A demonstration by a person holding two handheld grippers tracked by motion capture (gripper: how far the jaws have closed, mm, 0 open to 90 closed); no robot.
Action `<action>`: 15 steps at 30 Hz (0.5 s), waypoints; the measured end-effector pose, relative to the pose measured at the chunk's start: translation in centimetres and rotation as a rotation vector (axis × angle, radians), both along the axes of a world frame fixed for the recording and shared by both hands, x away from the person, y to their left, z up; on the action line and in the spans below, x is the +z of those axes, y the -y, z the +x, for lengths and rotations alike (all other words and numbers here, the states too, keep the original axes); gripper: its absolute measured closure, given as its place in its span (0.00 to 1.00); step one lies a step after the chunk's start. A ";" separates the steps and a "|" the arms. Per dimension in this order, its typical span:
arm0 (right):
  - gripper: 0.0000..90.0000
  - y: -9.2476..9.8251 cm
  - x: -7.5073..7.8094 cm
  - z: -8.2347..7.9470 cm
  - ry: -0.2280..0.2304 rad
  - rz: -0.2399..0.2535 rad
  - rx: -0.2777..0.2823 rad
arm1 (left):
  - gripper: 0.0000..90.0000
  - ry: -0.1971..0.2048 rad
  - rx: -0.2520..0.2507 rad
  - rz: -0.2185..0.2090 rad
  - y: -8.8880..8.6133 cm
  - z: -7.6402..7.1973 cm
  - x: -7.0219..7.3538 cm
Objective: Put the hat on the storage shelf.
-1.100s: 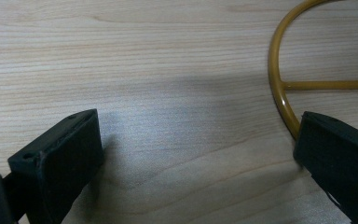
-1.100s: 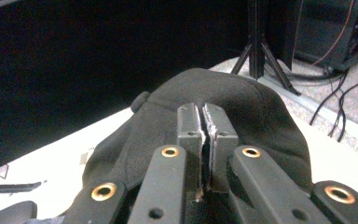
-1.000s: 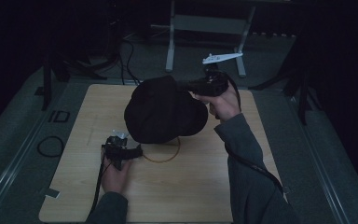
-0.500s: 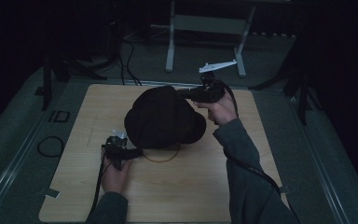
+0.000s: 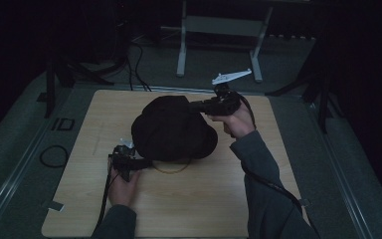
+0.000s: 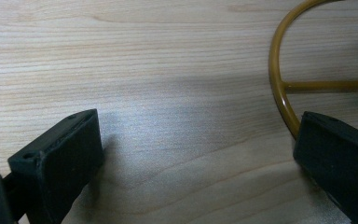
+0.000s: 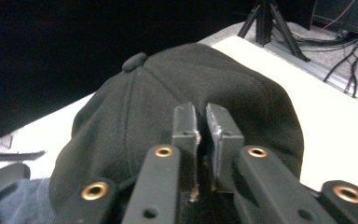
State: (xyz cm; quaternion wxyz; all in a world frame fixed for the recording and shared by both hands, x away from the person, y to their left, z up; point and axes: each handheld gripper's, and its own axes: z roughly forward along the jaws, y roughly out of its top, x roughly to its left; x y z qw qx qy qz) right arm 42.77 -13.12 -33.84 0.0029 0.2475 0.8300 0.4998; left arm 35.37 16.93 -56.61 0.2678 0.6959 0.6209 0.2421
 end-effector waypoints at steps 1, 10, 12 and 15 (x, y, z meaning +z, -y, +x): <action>0.84 0.0 0.0 -0.1 0.002 -0.007 0.014 | 0.01 0.001 0.001 -0.001 0.0 0.0 0.0; 0.56 0.2 0.0 -0.4 0.012 -0.035 0.008 | 0.01 -0.001 -0.001 0.001 0.0 0.0 0.0; 0.50 0.2 0.0 -0.4 0.015 -0.045 0.000 | 0.01 0.000 -0.001 0.001 0.0 0.0 0.0; 0.43 0.2 -0.2 -0.4 0.016 -0.058 -0.009 | 0.01 0.000 -0.001 0.000 0.0 0.0 0.0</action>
